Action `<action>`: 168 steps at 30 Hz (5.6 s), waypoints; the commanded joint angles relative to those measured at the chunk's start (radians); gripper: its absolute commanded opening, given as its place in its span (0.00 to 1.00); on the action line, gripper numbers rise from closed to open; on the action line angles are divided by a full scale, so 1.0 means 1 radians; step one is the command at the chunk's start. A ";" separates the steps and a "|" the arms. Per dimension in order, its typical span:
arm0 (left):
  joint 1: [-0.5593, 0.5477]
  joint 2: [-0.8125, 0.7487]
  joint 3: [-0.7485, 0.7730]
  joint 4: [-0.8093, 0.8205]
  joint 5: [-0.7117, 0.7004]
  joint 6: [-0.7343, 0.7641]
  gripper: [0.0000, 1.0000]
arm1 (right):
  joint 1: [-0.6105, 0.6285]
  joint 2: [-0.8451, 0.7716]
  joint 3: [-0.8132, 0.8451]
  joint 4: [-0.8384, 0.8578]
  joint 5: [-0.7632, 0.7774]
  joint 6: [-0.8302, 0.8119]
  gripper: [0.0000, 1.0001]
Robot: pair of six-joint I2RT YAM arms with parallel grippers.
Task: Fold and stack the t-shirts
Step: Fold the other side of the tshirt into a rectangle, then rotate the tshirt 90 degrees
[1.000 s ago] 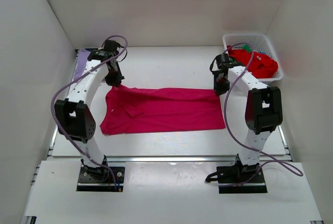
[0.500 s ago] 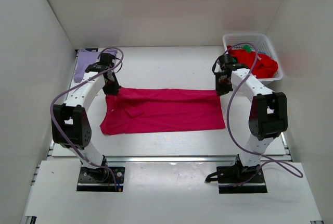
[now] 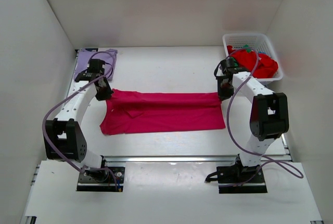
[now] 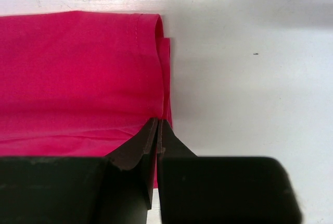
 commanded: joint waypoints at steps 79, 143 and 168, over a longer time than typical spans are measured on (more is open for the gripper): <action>-0.219 -0.409 -0.453 -0.100 -0.093 -0.248 0.00 | 0.023 -0.023 -0.087 0.066 -0.001 0.001 0.00; -0.271 0.215 -0.207 0.381 -0.145 -0.330 0.37 | 0.166 -0.079 -0.287 0.149 -0.038 0.107 0.44; -0.200 1.257 1.580 -0.193 0.173 -0.029 0.35 | 0.712 -0.176 -0.425 0.176 0.109 0.691 0.49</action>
